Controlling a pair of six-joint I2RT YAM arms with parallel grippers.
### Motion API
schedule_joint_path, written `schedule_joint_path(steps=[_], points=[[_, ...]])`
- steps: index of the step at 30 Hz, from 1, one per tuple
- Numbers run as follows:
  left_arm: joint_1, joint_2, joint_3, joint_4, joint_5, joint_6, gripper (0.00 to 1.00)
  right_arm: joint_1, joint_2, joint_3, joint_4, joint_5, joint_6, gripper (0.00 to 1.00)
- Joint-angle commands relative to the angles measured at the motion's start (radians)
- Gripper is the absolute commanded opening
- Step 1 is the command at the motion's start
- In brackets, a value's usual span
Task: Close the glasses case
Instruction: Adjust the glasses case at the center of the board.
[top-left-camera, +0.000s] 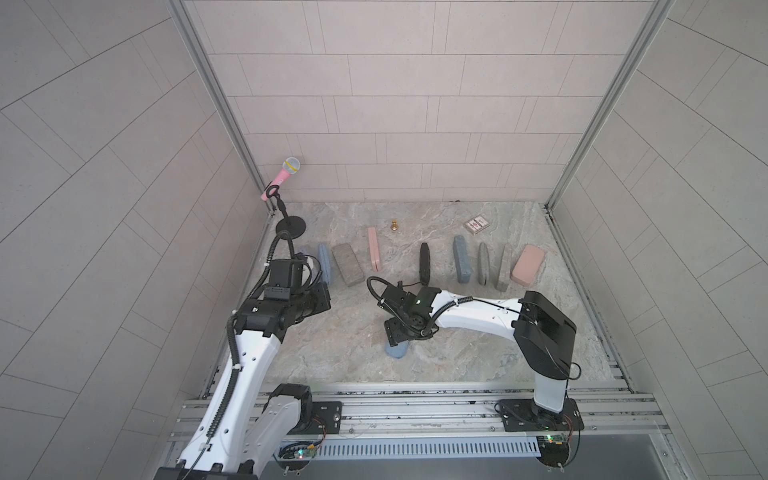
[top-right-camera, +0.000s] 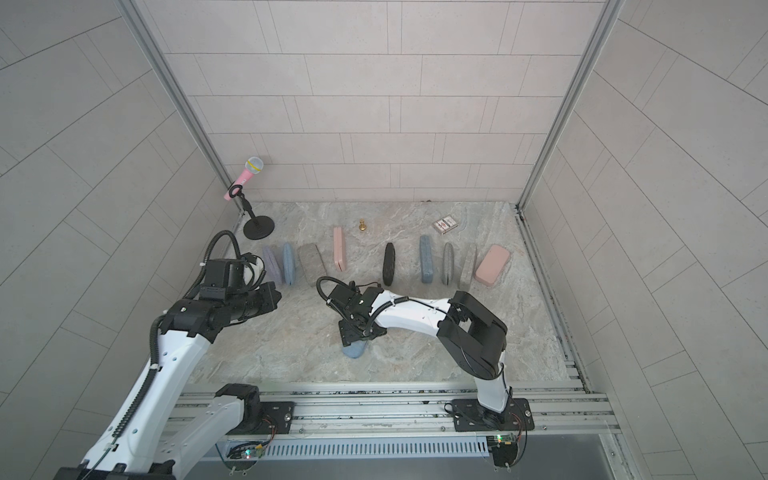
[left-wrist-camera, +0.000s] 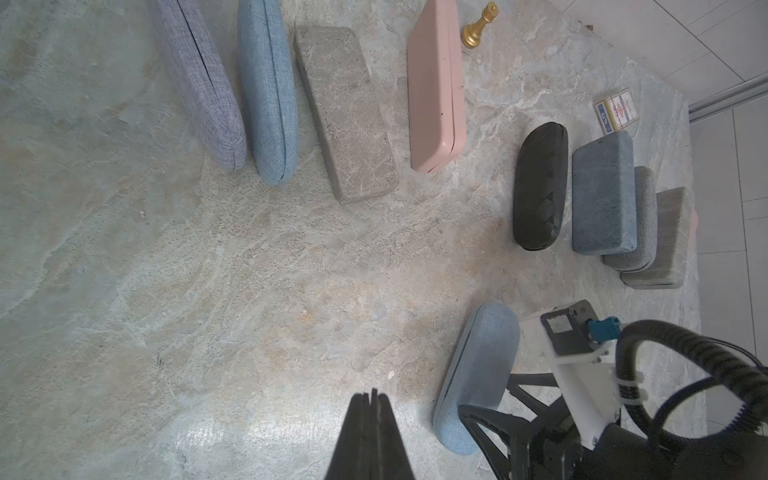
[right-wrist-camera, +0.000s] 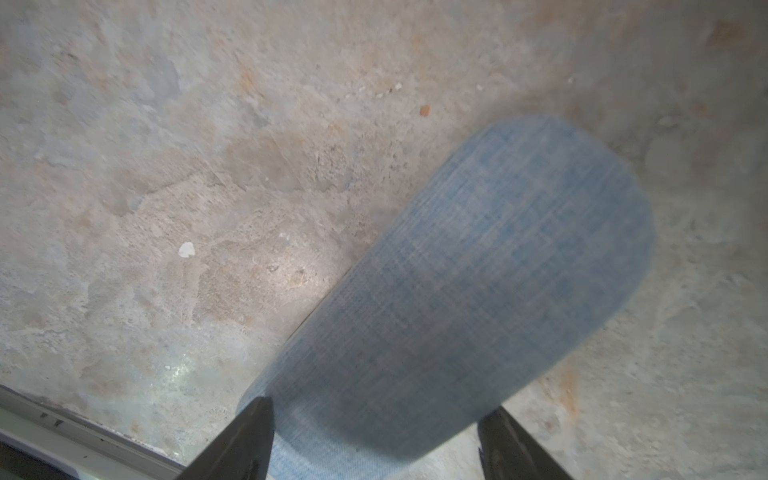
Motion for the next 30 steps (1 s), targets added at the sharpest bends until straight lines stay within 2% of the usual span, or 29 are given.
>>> schedule_joint_path(steps=[1, 12, 19, 25, 30], points=[[0.007, -0.01, -0.012, 0.001, 0.0, 0.007, 0.0, -0.007, 0.022, 0.013, -0.011, 0.007, 0.018, 0.79], [0.007, 0.0, -0.014, 0.001, 0.004, 0.007, 0.0, -0.009, 0.048, 0.038, 0.01, -0.057, -0.061, 0.79], [0.007, -0.001, -0.014, 0.001, 0.006, 0.007, 0.0, -0.009, 0.025, 0.064, -0.064, -0.057, -0.144, 0.79], [0.008, 0.0, -0.013, 0.001, 0.007, 0.008, 0.0, -0.032, -0.07, 0.099, -0.155, 0.036, -0.177, 0.81], [0.007, 0.004, -0.014, 0.001, 0.012, 0.007, 0.01, -0.123, -0.195, 0.09, -0.185, 0.055, -0.199, 0.82]])
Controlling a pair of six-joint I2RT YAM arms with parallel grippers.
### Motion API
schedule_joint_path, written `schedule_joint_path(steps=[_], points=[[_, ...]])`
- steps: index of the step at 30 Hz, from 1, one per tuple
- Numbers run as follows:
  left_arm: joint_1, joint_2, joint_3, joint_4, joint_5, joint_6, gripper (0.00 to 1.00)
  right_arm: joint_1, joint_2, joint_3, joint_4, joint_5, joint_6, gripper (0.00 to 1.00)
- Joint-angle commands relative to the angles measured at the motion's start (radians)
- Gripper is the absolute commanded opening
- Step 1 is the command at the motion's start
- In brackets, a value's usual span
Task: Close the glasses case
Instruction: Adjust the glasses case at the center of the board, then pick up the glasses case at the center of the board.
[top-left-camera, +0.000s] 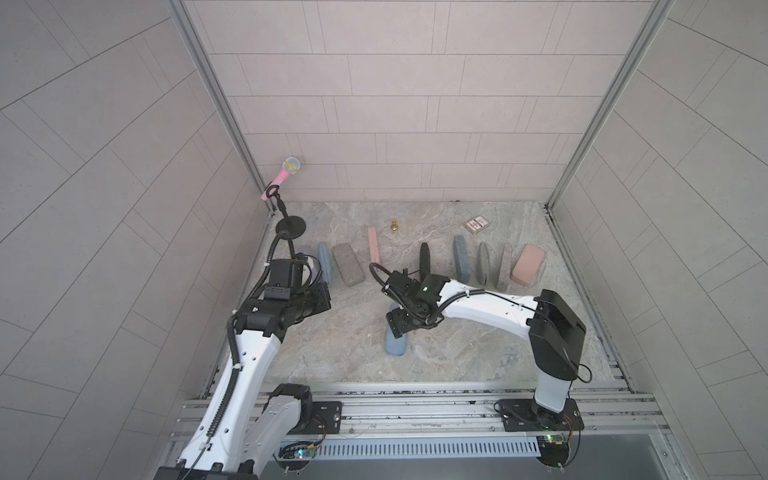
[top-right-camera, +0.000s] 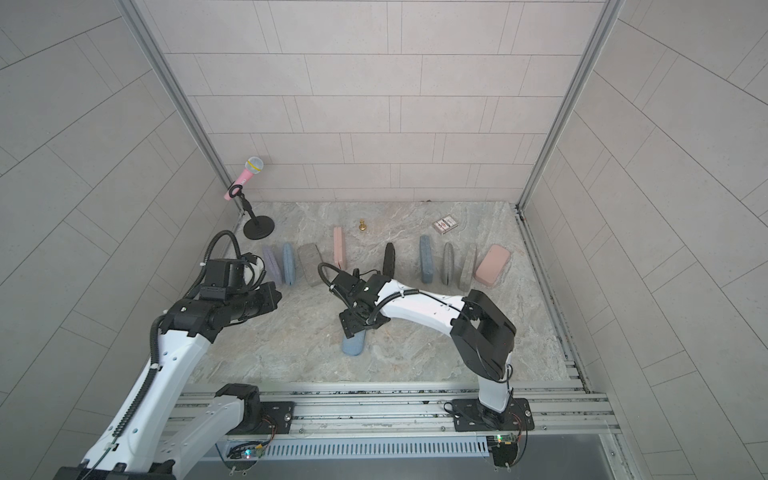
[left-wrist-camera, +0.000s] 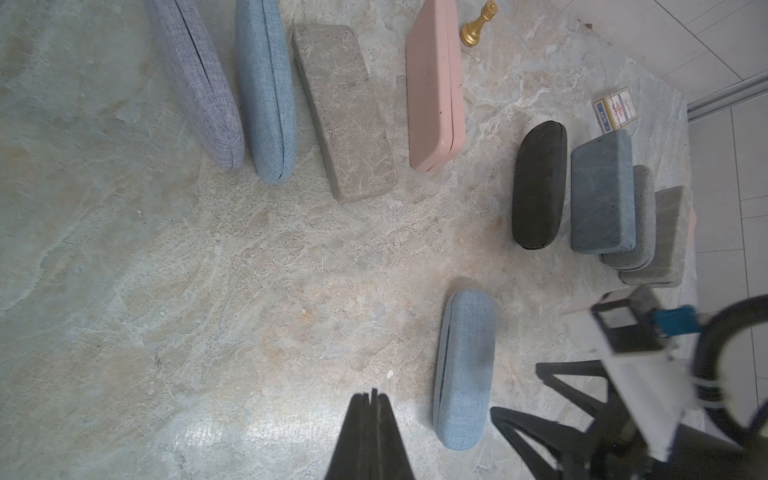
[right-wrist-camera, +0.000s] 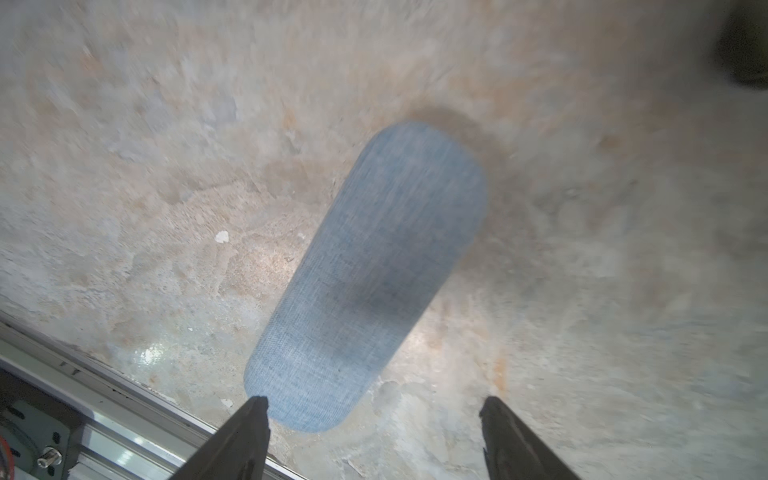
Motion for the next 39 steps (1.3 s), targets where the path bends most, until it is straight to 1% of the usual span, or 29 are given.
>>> schedule_joint_path(steps=[1, 3, 6, 11, 15, 18, 25, 30, 33, 39], points=[[0.007, 0.002, -0.013, 0.001, 0.006, 0.007, 0.01, -0.074, -0.112, 0.014, -0.071, 0.065, -0.032, 0.82], [0.008, 0.003, -0.013, 0.001, 0.007, 0.007, 0.01, -0.142, -0.14, 0.01, -0.101, 0.107, -0.036, 0.82], [0.007, 0.0, -0.013, 0.003, 0.008, 0.008, 0.01, -0.272, -0.155, 0.001, -0.125, 0.17, -0.047, 0.82], [0.008, 0.003, -0.014, 0.004, 0.012, 0.007, 0.01, -0.463, -0.115, 0.028, -0.126, 0.26, -0.09, 0.82], [0.008, 0.008, -0.015, 0.005, 0.018, 0.008, 0.01, -0.571, -0.038, 0.103, -0.131, 0.264, -0.14, 0.82], [0.008, 0.01, -0.016, 0.006, 0.024, 0.009, 0.01, -0.628, 0.03, 0.157, -0.136, 0.251, -0.167, 0.82], [0.008, 0.017, -0.018, 0.009, 0.032, 0.008, 0.01, -0.712, 0.167, 0.229, -0.136, 0.221, -0.2, 0.81], [0.008, 0.028, -0.02, 0.015, 0.056, 0.011, 0.01, -0.746, 0.245, 0.26, -0.117, 0.174, -0.216, 0.8], [0.007, 0.04, -0.02, 0.019, 0.085, 0.014, 0.01, -0.751, 0.283, 0.272, -0.104, 0.152, -0.226, 0.8], [0.007, 0.065, -0.028, 0.041, 0.182, 0.023, 0.01, -0.761, 0.35, 0.303, -0.103, 0.13, -0.233, 0.77]])
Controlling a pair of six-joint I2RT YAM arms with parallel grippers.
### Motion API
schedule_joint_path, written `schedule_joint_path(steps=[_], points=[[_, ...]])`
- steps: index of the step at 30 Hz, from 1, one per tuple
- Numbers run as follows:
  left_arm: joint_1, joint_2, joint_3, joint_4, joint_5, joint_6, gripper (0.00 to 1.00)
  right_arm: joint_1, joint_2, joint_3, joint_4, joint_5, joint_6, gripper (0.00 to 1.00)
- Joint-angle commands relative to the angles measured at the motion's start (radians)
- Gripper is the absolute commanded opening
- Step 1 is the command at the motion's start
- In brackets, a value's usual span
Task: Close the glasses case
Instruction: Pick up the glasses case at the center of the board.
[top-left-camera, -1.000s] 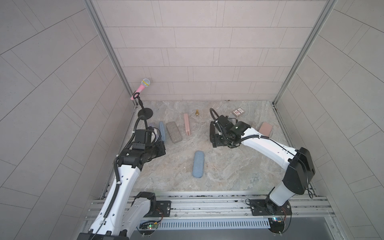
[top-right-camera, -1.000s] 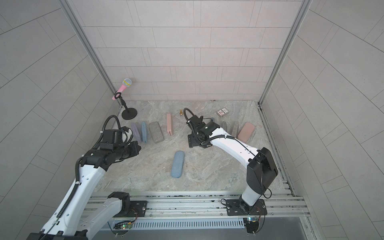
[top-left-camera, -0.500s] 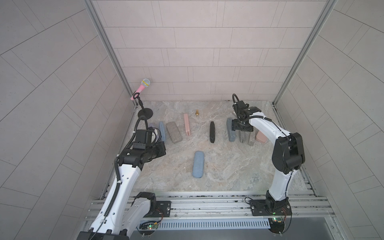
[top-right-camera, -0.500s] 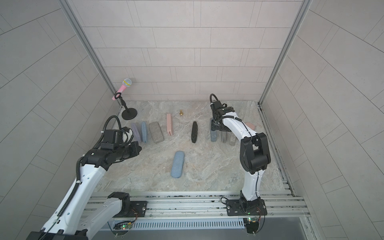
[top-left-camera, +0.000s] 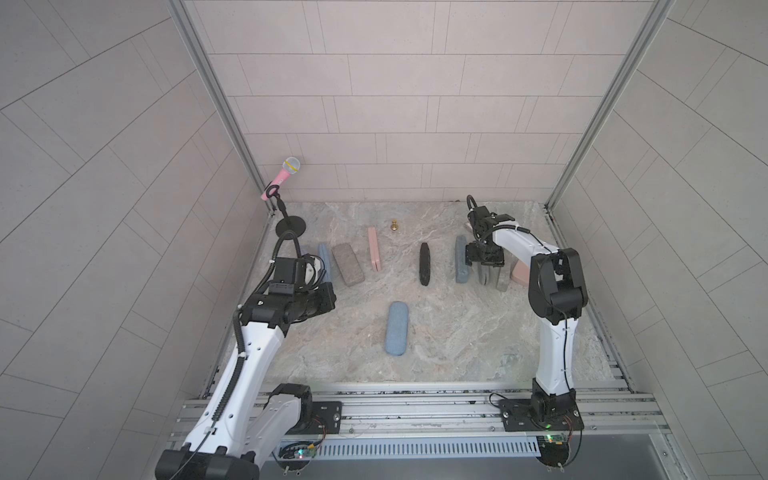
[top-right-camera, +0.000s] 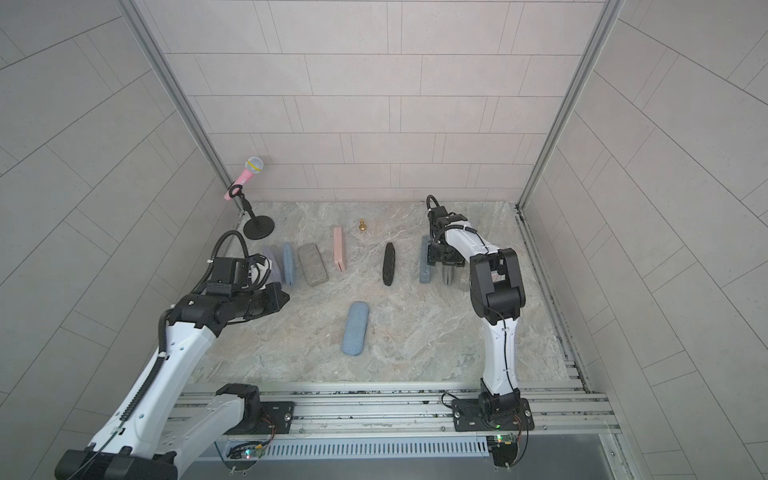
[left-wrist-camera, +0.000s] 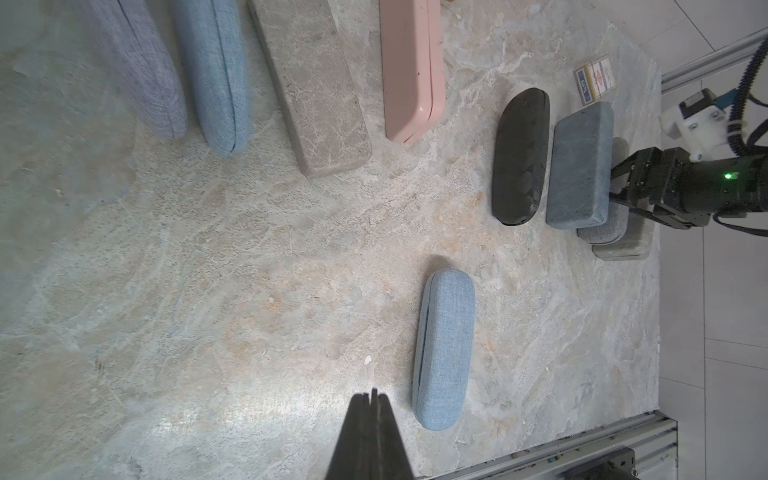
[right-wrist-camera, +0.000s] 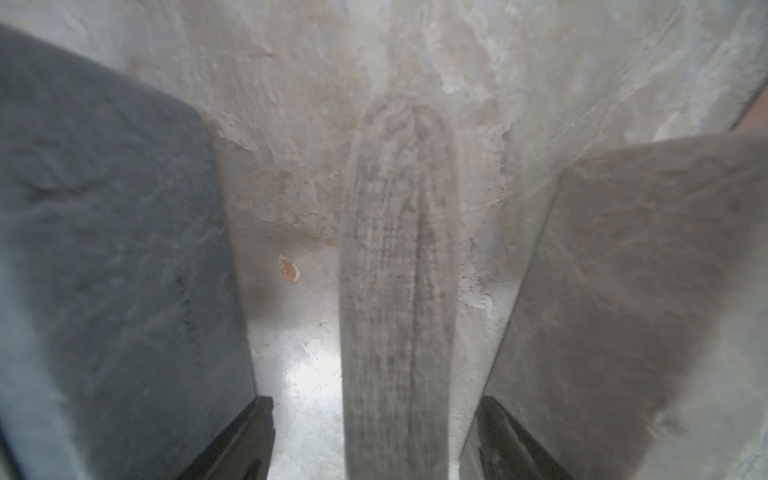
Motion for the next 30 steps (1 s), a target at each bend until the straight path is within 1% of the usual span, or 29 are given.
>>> schedule_joint_path(steps=[1, 5, 7, 10, 15, 17, 20, 25, 27, 30], points=[[0.008, 0.012, -0.012, 0.022, 0.081, 0.025, 0.01, -0.007, 0.032, 0.023, -0.01, -0.017, -0.016, 0.75], [0.006, 0.035, -0.012, 0.036, 0.19, 0.041, 0.01, -0.01, 0.041, 0.025, -0.005, -0.02, -0.018, 0.66], [0.007, 0.042, -0.012, 0.041, 0.215, 0.045, 0.01, -0.01, 0.037, 0.025, -0.004, -0.022, -0.02, 0.59], [0.003, 0.05, -0.014, 0.039, 0.218, 0.045, 0.02, -0.01, 0.027, 0.023, -0.003, -0.025, -0.021, 0.52], [-0.007, 0.057, -0.015, 0.039, 0.218, 0.046, 0.02, -0.011, 0.013, 0.017, -0.005, -0.026, -0.024, 0.47], [-0.008, 0.058, -0.015, 0.039, 0.218, 0.045, 0.02, -0.011, 0.006, 0.012, -0.003, -0.024, -0.023, 0.4], [-0.009, 0.058, -0.015, 0.039, 0.215, 0.043, 0.02, -0.01, -0.021, -0.009, -0.001, -0.026, -0.02, 0.31], [-0.009, 0.058, -0.016, 0.038, 0.21, 0.044, 0.02, 0.015, -0.136, -0.086, -0.001, -0.016, -0.014, 0.26], [-0.009, 0.055, -0.016, 0.037, 0.208, 0.044, 0.02, 0.038, -0.201, -0.131, -0.003, -0.011, -0.006, 0.25], [-0.01, 0.049, -0.016, 0.034, 0.202, 0.044, 0.02, 0.103, -0.308, -0.218, -0.006, -0.007, 0.023, 0.24]])
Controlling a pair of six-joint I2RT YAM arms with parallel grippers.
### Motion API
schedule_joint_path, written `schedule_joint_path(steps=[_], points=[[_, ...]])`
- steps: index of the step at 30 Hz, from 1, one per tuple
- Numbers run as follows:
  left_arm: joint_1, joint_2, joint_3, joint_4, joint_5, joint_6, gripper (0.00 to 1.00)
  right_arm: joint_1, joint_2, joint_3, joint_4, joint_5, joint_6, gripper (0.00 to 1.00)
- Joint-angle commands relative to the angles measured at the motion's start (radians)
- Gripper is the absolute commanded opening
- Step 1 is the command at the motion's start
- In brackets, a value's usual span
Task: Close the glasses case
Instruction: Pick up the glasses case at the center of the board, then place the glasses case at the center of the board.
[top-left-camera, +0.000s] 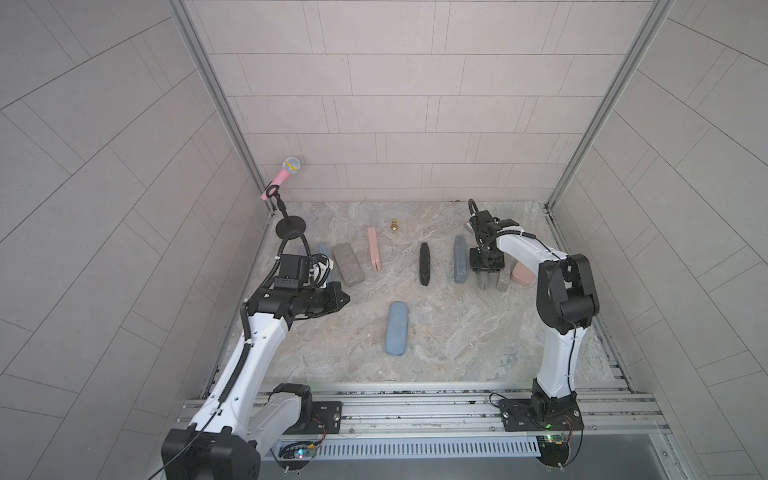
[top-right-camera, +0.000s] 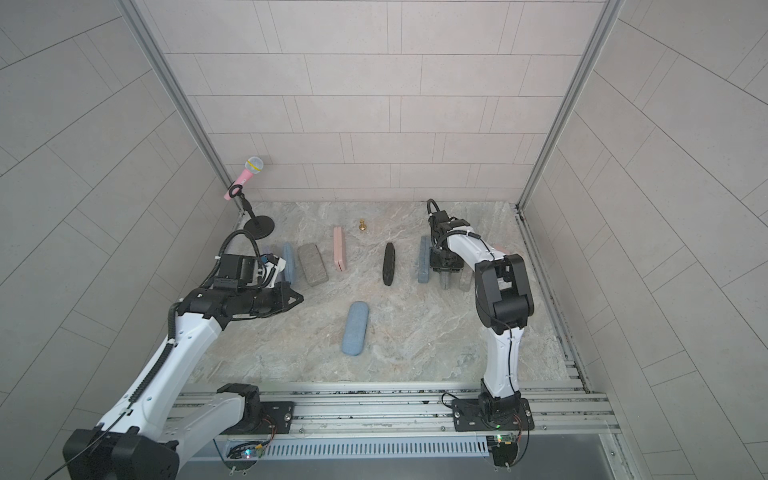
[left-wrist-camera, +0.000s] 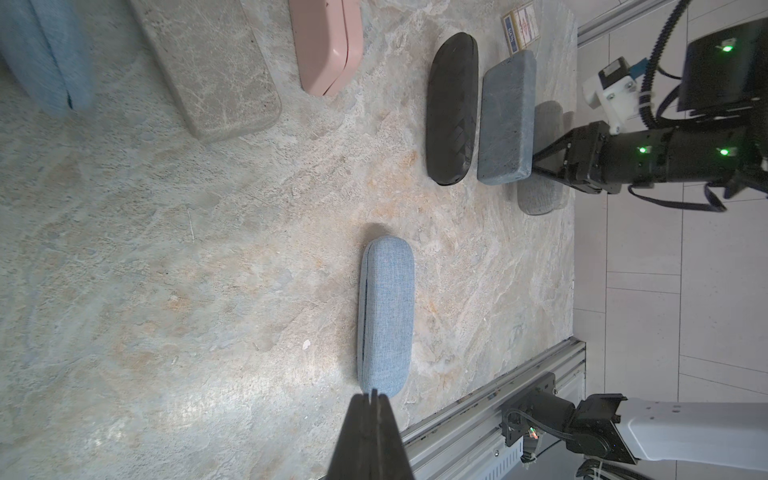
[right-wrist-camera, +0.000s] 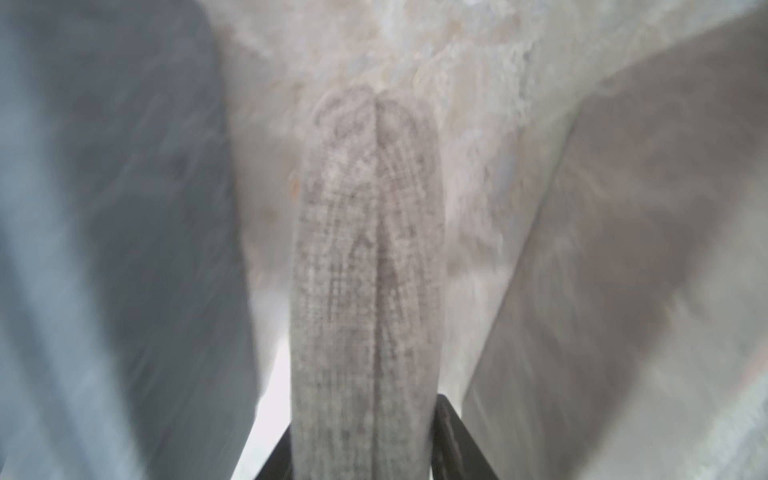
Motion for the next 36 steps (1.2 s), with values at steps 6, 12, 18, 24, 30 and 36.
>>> schedule_joint_path(steps=[6, 12, 18, 24, 30, 36], points=[[-0.007, -0.019, -0.007, -0.006, -0.008, 0.025, 0.02, 0.3, -0.317, -0.215, 0.004, 0.035, 0.149, 0.24], [-0.011, -0.028, -0.007, -0.011, -0.015, 0.025, 0.02, 0.515, -0.497, -0.455, 0.214, -0.064, 0.34, 0.25], [-0.017, -0.035, -0.007, -0.011, -0.016, 0.025, 0.02, 0.601, -0.625, -0.717, 0.547, -0.203, 0.499, 0.26], [-0.032, -0.035, -0.007, -0.012, -0.026, 0.024, 0.02, 0.606, -0.669, -0.885, 0.804, -0.288, 0.579, 0.27], [-0.052, -0.038, -0.006, -0.017, -0.053, 0.022, 0.02, 0.608, -0.64, -0.98, 0.973, -0.349, 0.639, 0.29], [-0.078, -0.039, -0.003, -0.025, -0.081, 0.021, 0.02, 0.609, -0.562, -0.988, 1.072, -0.376, 0.668, 0.3]])
